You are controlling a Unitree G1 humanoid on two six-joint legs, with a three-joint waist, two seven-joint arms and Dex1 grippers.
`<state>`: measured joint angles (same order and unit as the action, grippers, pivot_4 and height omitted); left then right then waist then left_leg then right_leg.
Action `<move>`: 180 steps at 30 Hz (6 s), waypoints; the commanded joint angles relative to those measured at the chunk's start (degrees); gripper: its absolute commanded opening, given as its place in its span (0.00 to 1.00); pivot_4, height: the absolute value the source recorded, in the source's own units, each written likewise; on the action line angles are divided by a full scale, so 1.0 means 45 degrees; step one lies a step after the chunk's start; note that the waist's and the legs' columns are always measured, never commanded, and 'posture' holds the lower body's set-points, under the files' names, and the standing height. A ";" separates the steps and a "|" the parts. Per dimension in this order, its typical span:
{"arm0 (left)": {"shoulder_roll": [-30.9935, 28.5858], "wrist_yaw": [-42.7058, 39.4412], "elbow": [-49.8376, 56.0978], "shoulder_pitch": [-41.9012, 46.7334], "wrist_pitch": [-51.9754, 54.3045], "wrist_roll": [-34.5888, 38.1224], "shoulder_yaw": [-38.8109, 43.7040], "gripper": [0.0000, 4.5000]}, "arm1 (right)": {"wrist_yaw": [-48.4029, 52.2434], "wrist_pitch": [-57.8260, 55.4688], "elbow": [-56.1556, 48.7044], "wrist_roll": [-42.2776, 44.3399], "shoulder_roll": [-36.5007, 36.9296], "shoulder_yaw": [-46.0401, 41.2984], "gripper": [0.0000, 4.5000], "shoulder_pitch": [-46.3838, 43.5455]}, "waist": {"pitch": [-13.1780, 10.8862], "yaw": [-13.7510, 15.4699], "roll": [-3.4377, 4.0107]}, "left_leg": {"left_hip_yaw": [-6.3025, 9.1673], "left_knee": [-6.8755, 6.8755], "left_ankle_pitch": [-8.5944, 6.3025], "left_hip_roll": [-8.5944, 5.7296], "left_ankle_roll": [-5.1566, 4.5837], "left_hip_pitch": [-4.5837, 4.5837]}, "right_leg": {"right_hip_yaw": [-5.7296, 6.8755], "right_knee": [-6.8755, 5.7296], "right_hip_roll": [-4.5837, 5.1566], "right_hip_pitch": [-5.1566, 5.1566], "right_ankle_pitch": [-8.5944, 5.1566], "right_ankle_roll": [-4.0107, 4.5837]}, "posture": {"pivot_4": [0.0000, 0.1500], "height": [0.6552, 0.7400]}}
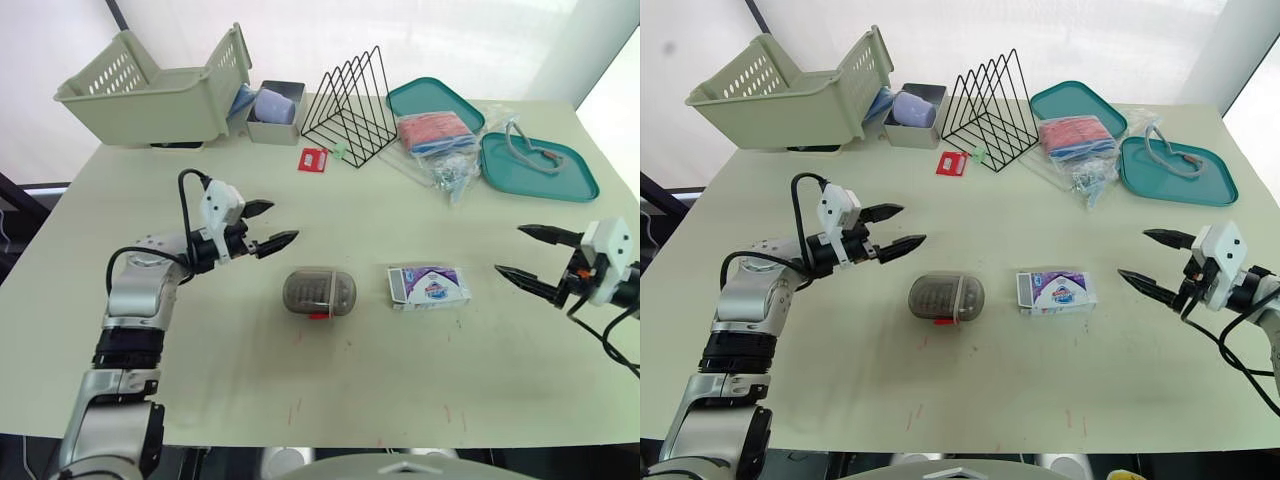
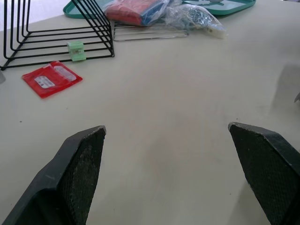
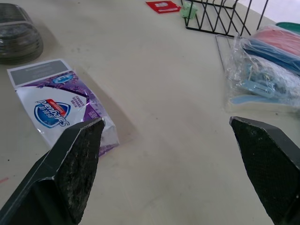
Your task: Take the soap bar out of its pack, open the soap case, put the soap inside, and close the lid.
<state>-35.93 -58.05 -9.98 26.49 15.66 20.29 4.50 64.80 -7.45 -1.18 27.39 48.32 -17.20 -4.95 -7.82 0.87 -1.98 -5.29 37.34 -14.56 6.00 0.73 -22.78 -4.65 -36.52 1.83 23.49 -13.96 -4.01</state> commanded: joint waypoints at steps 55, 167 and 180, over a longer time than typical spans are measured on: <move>-0.0336 -0.4294 0.3307 -0.2437 -0.1672 0.1714 -0.0948 1.00 | 0.3615 0.3563 0.3732 -0.4007 -0.0495 0.5532 0.39 -0.4646 | 0.0003 -0.0047 0.0007 | 0.0011 0.0013 -0.0002 0.0006 -0.0004 0.0008 | 0.0013 -0.0019 -0.0001 0.0001 -0.0010 0.0018 | 1.00 1.00; -0.1955 -0.5576 0.1550 0.0106 -0.2475 -0.0860 -0.2706 1.00 | 0.3541 0.0531 -0.2910 0.1194 -0.0409 0.0623 0.98 0.1919 | 0.0048 0.0004 0.0068 | 0.0058 0.0013 -0.0007 -0.0002 -0.0012 -0.0018 | 0.0039 0.0000 -0.0001 -0.0009 -0.0013 0.0016 | 1.00 1.00; -0.2044 -0.5582 0.1421 0.0103 -0.2651 -0.0982 -0.2714 1.00 | 0.4211 0.1637 -0.1467 0.1498 -0.0146 -0.1421 0.98 0.3653 | 0.0049 0.0045 0.0067 | 0.0060 0.0018 -0.0007 -0.0002 -0.0011 -0.0018 | 0.0046 0.0000 0.0001 -0.0012 -0.0013 0.0016 | 1.00 1.00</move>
<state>-44.49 -82.75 -4.75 26.68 4.23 15.70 -8.10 82.86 -1.48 -7.57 33.22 46.83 -21.15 11.13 -7.60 1.07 -1.68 -5.02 37.42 -14.59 5.99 0.68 -22.86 -4.45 -36.52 1.83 23.43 -14.02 -3.93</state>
